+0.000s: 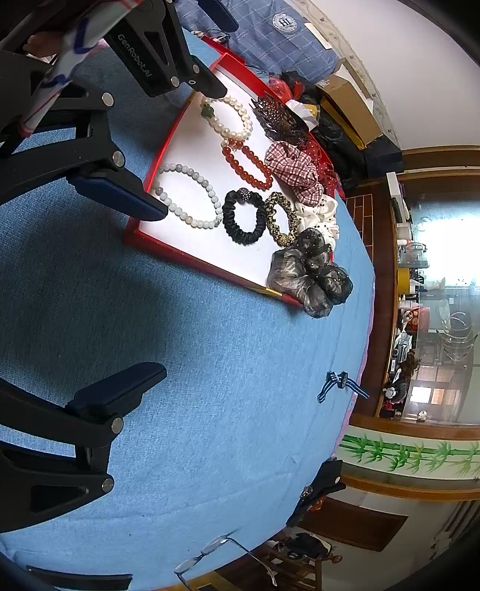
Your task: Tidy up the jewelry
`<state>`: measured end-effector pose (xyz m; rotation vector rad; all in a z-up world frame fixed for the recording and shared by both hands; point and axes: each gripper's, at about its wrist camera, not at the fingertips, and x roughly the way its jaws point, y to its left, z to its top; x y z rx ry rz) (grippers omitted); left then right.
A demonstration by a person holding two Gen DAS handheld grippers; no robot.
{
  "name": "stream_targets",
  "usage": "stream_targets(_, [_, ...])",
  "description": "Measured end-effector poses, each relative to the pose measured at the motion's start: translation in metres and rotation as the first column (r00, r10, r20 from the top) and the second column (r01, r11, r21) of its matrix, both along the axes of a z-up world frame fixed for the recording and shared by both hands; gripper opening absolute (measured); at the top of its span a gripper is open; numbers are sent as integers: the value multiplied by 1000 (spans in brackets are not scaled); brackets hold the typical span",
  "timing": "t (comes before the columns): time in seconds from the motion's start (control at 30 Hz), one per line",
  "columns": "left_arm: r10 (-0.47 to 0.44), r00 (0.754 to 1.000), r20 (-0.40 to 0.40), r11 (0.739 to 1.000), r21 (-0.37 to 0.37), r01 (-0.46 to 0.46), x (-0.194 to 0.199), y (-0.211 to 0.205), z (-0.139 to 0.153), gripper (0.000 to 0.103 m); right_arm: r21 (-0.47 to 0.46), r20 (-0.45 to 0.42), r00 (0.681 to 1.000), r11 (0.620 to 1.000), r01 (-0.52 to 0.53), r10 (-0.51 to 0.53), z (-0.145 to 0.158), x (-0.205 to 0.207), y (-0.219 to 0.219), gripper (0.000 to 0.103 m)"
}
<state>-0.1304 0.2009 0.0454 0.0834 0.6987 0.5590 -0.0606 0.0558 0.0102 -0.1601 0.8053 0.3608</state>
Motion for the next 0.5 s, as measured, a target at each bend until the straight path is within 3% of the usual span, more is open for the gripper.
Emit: stream_targets(0.5, [-3, 1000, -1, 1000, -1, 3, 1, -1, 0, 99, 0, -1, 1000, 1000, 0, 0, 0, 0, 0, 84])
